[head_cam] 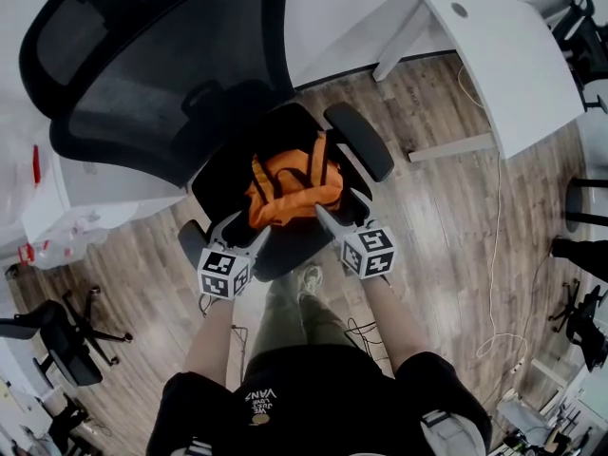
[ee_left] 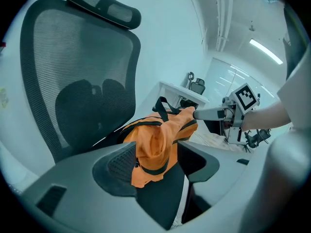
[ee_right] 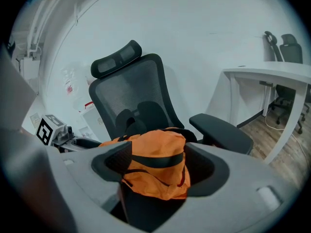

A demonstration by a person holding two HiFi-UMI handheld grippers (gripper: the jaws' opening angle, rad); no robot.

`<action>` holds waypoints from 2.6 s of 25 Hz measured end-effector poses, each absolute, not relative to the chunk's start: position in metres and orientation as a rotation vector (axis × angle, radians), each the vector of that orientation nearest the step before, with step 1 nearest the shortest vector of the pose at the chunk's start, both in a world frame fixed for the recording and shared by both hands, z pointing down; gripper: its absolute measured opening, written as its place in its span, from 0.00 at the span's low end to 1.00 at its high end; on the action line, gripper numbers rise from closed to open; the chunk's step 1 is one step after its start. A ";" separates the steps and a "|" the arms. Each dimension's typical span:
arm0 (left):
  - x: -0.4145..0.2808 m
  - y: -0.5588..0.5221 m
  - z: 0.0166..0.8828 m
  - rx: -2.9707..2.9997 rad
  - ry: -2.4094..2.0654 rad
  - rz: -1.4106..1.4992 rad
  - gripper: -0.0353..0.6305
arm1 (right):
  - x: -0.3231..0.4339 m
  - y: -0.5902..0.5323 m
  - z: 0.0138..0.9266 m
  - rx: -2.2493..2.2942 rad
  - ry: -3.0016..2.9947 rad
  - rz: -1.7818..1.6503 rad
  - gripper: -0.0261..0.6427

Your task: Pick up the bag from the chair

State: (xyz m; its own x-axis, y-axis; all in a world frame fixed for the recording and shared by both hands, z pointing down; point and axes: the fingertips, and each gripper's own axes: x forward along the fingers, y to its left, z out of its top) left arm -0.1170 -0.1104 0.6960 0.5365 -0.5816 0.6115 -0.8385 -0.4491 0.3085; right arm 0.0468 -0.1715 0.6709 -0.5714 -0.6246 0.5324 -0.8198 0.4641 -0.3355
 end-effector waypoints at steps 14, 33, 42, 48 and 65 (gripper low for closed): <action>-0.105 -0.124 0.720 2.158 -1.093 0.558 0.49 | 0.036 -0.180 0.684 1.157 -2.430 0.902 0.55; -0.098 -0.130 0.714 2.181 -1.038 0.547 0.19 | 0.020 -0.171 0.678 1.026 -2.476 0.868 0.28; -0.095 -0.129 0.707 2.200 -1.031 0.559 0.16 | 0.016 -0.166 0.674 1.022 -2.469 0.828 0.20; -0.093 -0.128 0.701 2.215 -1.041 0.566 0.15 | 0.016 -0.164 0.671 1.026 -2.471 0.815 0.18; -0.095 -0.132 0.676 2.263 -1.076 0.564 0.13 | 0.014 -0.165 0.649 1.045 -2.499 0.769 0.16</action>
State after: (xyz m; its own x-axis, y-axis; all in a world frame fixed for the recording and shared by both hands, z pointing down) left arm -0.0946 -0.1316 0.6757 0.5884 -0.5597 0.5836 -0.7982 -0.5172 0.3087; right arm 0.0135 -0.1650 0.6486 -0.6795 -0.5538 0.4812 -0.7286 0.5867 -0.3535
